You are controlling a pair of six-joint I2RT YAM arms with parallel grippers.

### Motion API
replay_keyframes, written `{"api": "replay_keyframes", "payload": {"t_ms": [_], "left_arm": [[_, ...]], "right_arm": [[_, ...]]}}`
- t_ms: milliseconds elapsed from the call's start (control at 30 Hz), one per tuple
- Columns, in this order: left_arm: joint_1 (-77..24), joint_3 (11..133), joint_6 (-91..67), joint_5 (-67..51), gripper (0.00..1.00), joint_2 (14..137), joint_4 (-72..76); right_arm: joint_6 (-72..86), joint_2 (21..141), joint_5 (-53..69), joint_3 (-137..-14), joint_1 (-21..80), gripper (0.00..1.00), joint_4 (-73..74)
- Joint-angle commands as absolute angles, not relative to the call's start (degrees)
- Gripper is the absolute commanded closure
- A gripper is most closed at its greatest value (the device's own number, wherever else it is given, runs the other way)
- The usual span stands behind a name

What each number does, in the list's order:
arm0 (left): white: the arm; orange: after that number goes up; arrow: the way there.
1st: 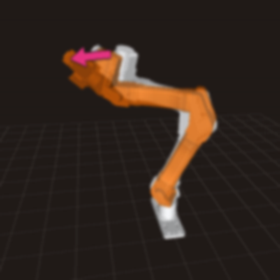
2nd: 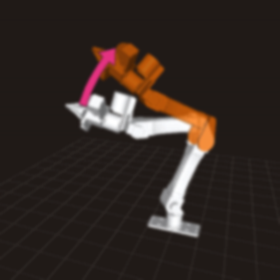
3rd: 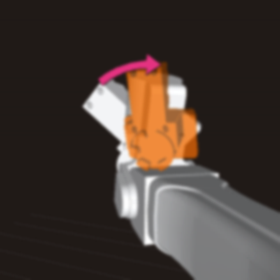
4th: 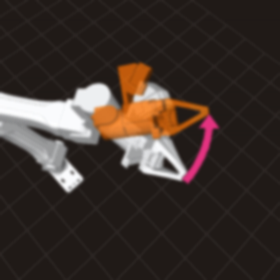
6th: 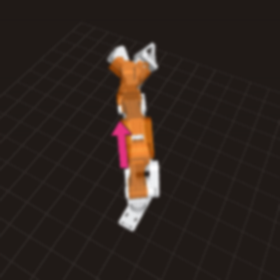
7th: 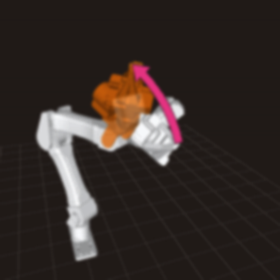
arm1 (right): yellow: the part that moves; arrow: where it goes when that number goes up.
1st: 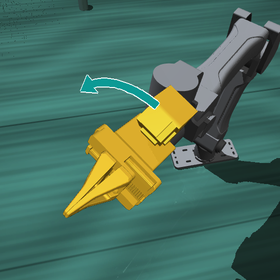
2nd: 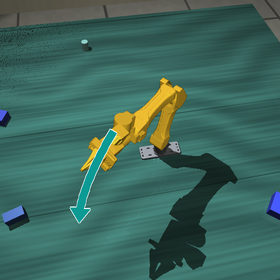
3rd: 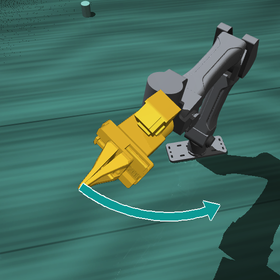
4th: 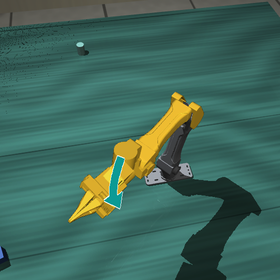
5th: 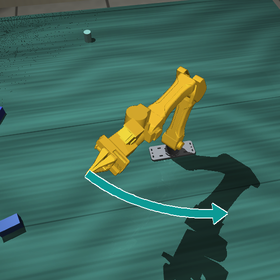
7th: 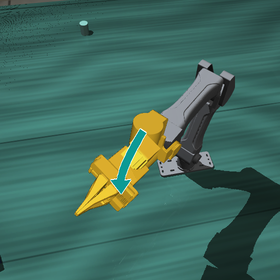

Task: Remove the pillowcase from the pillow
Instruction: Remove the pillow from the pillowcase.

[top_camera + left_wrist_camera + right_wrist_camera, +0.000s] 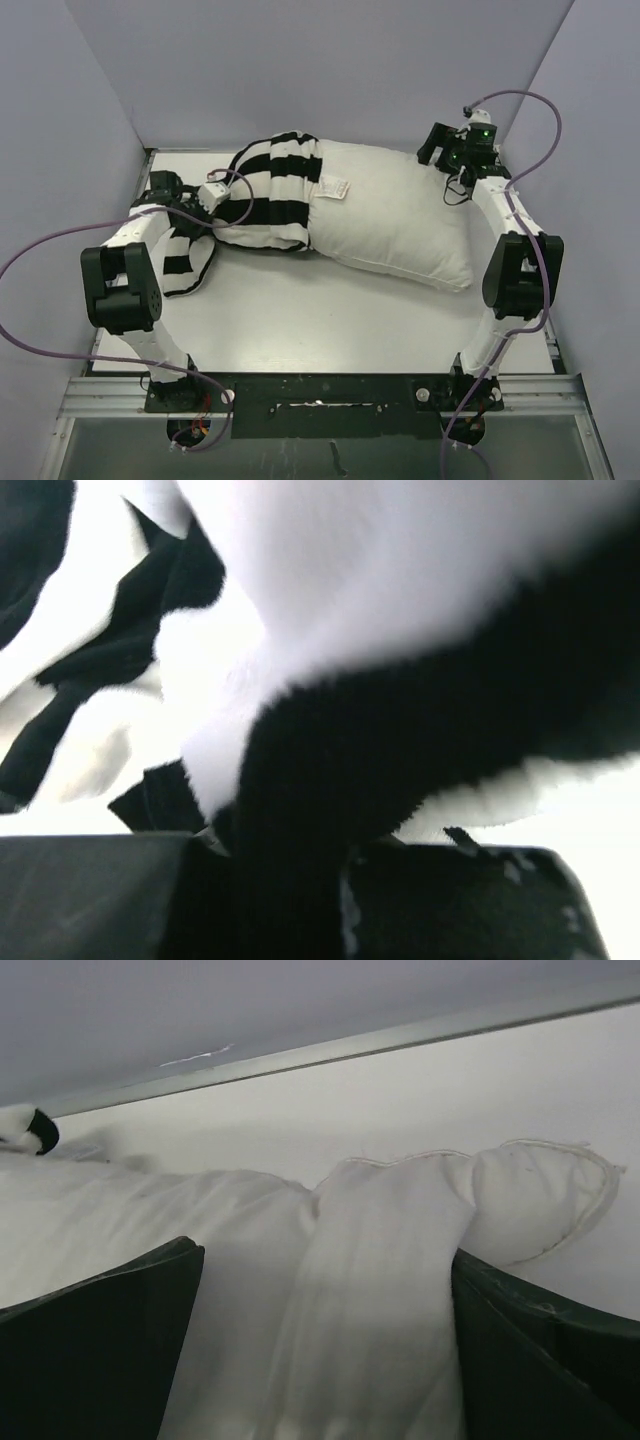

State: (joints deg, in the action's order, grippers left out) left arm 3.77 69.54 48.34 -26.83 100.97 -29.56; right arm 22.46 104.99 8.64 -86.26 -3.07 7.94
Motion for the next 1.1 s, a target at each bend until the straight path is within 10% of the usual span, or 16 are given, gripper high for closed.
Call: {"api": "replay_keyframes", "payload": {"t_ms": [0, 200, 367, 633, 1067], "left_arm": [[8.73, 72.67, 45.23, -28.87, 1.0, 97.4, -27.61], [11.88, 72.94, 45.16, -31.71, 1.0, 97.12, -29.74], [11.91, 72.4, 45.28, -32.86, 1.0, 96.49, -30.89], [11.6, 72.22, 46.21, -33.4, 1.0, 95.46, -32.3], [11.68, 70.91, 49.96, -33.14, 1.0, 94.29, -34.69]], "right_arm": [[17.35, 99.94, 9.73, -92.33, -0.45, 0.02, 13.63], [28.53, 81.34, 2.66, -71.78, -6.14, 0.02, 17.68], [38.68, 64.78, 23.37, -49.22, -17.92, 0.02, 9.99], [34.15, 52.14, 8.89, -43.24, 4.02, 0.02, 21.87], [34.12, 54.51, -10.13, -40.88, 9.23, 0.02, 29.39]]}}
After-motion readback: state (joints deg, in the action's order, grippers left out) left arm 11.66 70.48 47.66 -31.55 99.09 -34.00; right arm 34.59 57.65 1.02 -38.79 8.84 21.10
